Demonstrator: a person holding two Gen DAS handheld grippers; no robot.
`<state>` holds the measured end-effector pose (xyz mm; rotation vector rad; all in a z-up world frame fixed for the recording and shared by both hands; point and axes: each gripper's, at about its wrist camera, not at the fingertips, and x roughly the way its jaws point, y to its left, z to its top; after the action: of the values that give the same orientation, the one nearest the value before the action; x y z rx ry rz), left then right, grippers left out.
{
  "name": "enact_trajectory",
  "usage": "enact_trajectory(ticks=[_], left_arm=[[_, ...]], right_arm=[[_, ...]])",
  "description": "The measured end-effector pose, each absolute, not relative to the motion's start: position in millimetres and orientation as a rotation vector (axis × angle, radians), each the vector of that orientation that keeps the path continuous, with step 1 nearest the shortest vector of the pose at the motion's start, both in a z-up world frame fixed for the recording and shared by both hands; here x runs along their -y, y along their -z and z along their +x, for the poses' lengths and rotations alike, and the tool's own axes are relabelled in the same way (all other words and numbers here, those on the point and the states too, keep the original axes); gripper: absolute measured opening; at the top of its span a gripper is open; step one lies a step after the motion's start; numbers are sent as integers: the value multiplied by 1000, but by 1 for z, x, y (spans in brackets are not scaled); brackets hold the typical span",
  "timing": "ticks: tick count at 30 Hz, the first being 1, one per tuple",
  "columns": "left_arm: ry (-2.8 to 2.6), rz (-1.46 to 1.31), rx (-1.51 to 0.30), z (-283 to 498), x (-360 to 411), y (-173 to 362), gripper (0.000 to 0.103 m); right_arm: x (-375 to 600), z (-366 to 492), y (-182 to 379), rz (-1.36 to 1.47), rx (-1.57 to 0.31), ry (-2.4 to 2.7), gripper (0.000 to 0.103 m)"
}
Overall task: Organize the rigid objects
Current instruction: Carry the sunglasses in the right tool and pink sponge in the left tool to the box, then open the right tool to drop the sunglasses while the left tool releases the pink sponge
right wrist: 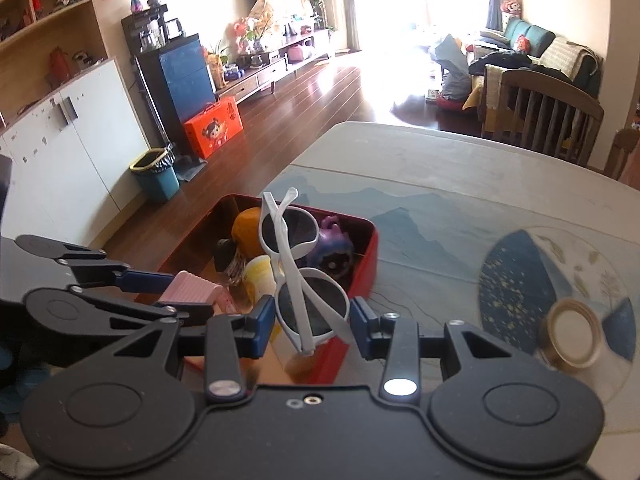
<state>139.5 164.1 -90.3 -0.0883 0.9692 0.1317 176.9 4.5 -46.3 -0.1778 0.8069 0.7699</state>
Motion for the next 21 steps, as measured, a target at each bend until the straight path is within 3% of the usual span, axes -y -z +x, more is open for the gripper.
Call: enact_trajectory(ticks=[21], left_arm=[[-78, -15, -1062, 170, -165, 129, 44]], right_arm=[[-46, 199, 72, -276, -857, -792, 40]])
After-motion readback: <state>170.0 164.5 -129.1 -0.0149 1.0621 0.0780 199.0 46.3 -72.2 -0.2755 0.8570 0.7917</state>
